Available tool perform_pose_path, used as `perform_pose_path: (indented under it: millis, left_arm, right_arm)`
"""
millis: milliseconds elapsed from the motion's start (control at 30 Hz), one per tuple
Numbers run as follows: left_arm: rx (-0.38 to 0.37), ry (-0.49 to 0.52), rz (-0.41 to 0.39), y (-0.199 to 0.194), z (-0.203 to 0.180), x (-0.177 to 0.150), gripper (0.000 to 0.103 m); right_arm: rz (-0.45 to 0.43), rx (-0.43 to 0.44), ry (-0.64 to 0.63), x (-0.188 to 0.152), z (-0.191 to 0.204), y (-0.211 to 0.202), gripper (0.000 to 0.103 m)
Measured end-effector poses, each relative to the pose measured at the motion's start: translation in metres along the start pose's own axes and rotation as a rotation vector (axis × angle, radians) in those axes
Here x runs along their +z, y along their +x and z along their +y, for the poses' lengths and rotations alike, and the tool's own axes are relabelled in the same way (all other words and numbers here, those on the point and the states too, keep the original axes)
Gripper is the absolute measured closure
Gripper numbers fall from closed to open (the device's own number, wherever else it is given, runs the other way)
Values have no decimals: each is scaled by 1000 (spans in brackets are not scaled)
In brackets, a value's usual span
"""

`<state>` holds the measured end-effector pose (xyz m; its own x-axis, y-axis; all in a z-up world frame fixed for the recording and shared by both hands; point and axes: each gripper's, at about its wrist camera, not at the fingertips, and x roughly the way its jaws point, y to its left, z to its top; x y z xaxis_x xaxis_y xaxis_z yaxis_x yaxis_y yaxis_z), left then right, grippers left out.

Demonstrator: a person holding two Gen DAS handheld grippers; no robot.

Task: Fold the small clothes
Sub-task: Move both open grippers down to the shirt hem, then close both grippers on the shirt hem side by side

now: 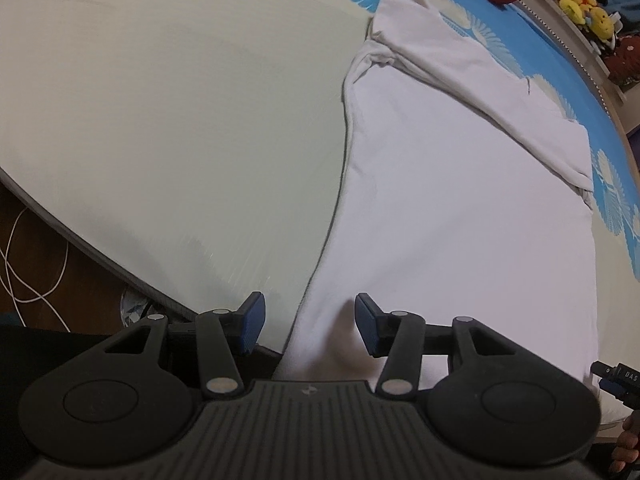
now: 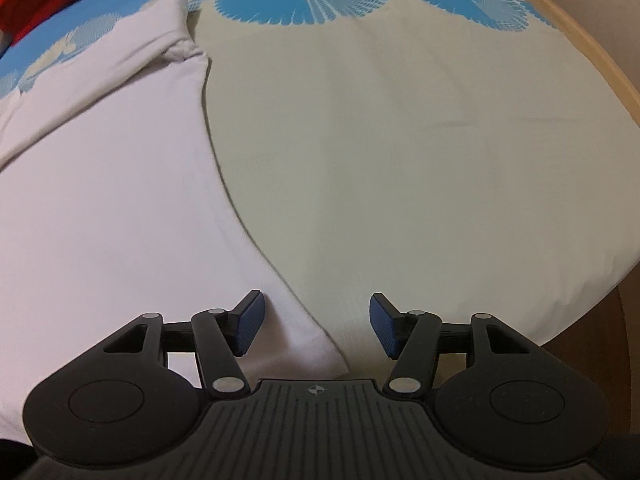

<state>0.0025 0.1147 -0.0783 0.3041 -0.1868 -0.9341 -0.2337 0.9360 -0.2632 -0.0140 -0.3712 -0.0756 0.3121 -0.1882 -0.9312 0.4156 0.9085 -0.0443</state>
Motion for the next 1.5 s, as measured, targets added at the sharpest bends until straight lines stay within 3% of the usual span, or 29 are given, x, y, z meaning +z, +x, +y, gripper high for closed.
perform_pose_path:
  millis: [400, 633, 733, 767, 833, 867, 900, 933, 1033, 1133, 1233, 1367, 1467, 1500]
  left_arm:
    - [-19, -64, 6, -2, 9, 0, 49]
    - [0, -18, 10, 6, 1, 0, 52]
    - [14, 13, 5, 8, -3, -1, 59]
    - [18, 27, 2, 8, -5, -2, 64]
    - [21, 55, -2, 9, -8, -3, 77]
    - [21, 72, -4, 9, -10, -4, 87]
    - [20, 88, -6, 9, -12, -5, 95]
    - [22, 106, -9, 8, -15, -6, 98]
    - [23, 156, -40, 0, -21, -7, 100]
    - [28, 164, -144, -21, -18, -2, 100]
    - [24, 143, -161, -25, -13, 2, 100]
    - [4, 133, -60, -9, -12, 1, 98]
    - [12, 151, -23, 1, -13, -1, 91]
    - [10, 146, -14, 3, -11, -2, 89]
  right_arm:
    - [-21, 31, 20, -1, 1, -4, 43]
    - [7, 43, 3, -2, 5, 1, 43]
    - [21, 30, -14, -2, 6, 5, 46]
    - [20, 36, -24, -3, 7, 5, 49]
    - [20, 59, -58, -5, 12, 4, 68]
    - [19, 66, -80, -6, 15, 3, 73]
    - [21, 83, -102, -7, 17, 2, 87]
    - [22, 104, -114, -8, 19, 0, 95]
    - [-6, 199, -106, -6, 19, -11, 97]
    - [-65, 295, -67, -2, 11, -30, 97]
    - [-46, 261, -30, 0, 2, -28, 97]
    - [31, 170, -43, -4, 4, -9, 96]
    - [53, 142, -52, -4, 7, -4, 88]
    - [61, 134, -58, -4, 7, -2, 80]
